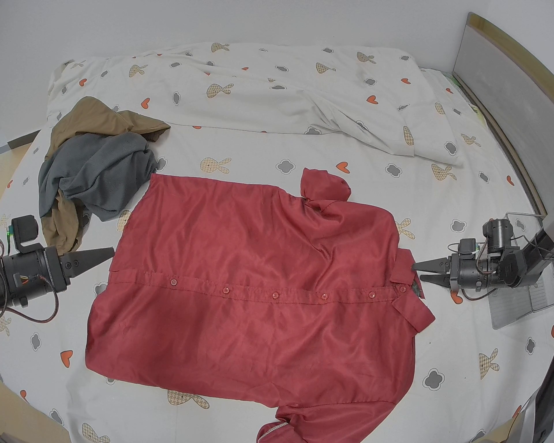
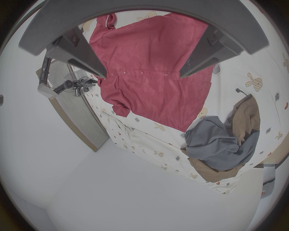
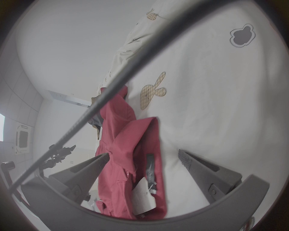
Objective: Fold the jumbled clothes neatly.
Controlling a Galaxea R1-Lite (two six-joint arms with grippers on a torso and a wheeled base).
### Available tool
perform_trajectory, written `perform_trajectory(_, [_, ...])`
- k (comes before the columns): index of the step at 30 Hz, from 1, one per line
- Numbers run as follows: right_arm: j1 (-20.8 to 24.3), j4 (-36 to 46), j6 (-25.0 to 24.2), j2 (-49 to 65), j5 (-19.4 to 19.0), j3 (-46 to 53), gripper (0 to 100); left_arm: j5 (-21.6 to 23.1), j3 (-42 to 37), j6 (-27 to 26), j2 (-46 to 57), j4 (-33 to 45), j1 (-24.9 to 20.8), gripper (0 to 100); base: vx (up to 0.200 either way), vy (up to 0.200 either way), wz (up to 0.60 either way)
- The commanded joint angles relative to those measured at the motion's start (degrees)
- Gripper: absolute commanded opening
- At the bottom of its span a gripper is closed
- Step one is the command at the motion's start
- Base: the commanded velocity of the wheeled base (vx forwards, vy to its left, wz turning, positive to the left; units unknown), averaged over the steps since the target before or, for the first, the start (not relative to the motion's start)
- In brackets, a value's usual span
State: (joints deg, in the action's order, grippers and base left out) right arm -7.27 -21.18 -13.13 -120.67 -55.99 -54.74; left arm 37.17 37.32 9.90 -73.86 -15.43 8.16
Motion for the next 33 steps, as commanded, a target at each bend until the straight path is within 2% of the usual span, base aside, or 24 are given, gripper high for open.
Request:
perform_trajectory(1, [2.87, 0.26, -0.05, -0.79, 0.01, 1.47, 100, 0.01, 0.04, 0.03, 0.03, -0.04, 0.02, 100, 0.000, 0.000, 0.00])
perform_trajectory(7, [4.45, 0.26, -0.58, -0.70, -0.61, 1.56, 100, 0.01, 0.04, 0.03, 0.03, -0.04, 0.02, 100, 0.000, 0.000, 0.00])
perform_trajectory(13, [3.40, 0.26, -0.58, -0.09, -0.61, 2.44, 100, 0.01, 0.04, 0.03, 0.03, -0.04, 0.02, 100, 0.000, 0.000, 0.00])
perform_trajectory(14, [2.87, 0.26, -0.58, 0.18, -0.61, 2.70, 0, 0.01, 0.04, 0.03, 0.03, -0.04, 0.02, 100, 0.000, 0.000, 0.00])
perform_trajectory(24, [-2.67, 0.26, -0.23, 7.82, -0.61, 7.19, 0, 0.01, 0.04, 0.03, 0.21, -0.04, 0.02, 100, 0.000, 0.000, 0.00])
perform_trajectory(33, [-5.30, 0.26, -0.05, 10.02, -0.61, 9.74, 0, 0.01, 0.04, 0.03, 0.30, -0.04, 0.02, 100, 0.000, 0.000, 0.00])
